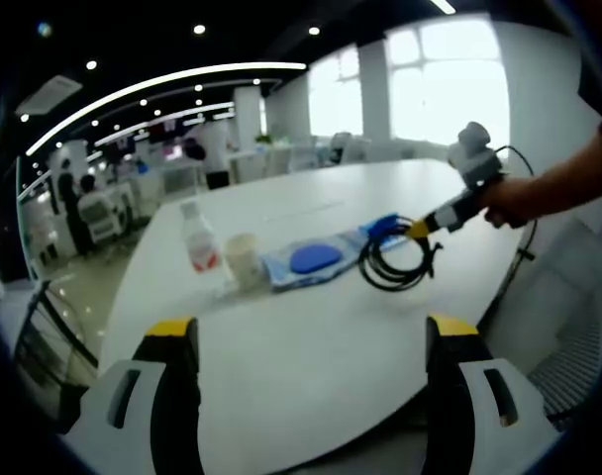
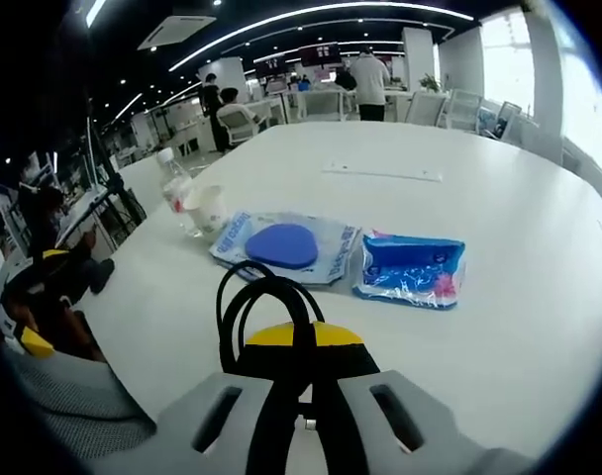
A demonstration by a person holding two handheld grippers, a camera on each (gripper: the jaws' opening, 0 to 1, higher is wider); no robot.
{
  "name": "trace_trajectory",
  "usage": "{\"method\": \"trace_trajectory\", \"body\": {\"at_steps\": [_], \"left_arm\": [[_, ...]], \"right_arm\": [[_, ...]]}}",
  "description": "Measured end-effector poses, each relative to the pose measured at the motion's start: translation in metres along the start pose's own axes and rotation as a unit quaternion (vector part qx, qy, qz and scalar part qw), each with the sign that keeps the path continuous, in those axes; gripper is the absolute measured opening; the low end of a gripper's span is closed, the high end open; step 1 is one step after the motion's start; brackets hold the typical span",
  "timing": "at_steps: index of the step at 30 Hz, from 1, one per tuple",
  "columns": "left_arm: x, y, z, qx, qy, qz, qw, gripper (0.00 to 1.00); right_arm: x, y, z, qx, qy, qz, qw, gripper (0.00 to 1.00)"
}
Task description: Arrange the tabletop items into an orderly group along one side of the table until the central work area is clear of visible clutter.
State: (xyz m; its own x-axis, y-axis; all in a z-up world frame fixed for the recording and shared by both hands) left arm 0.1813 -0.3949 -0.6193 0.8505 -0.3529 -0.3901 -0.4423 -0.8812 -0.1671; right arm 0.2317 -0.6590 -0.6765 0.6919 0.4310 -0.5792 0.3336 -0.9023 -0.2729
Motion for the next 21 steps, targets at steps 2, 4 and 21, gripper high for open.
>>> {"method": "trace_trajectory", "body": {"at_steps": [2,4,21], "left_arm": [[0.000,0.000,0.000,0.000,0.000,0.000,1.0000,0.92],[0.000,0.000,0.000,0.000,-0.001,0.000,1.0000,0.92],[0.002,0.000,0.002,0.001,-0.006,-0.001,1.0000,0.92]], "right_arm": [[0.001,0.005,0.003,0.002,-0.004,0.004,1.0000,0.01],[0.002,0.011,0.005,0.003,-0.008,0.009,0.9999,0.01],[0.021,0.047,0.022,0.017,-0.035,0.039,0.9985,0.01]]}}
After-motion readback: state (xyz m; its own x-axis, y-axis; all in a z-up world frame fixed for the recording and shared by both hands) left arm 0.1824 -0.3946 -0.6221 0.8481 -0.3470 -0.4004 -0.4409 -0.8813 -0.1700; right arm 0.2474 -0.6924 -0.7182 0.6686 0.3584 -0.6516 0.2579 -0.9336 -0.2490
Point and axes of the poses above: the point that each gripper's makers call its tool centre point, and the gripper's own axes: x roughly forward along the fingers, y roughly to its right, z roughly out of its underside, the point moved 1 cm from there along -x, roughly backward along the fingers, and after that the axes turned 15 degrees about -z, right-handed, at the moved point
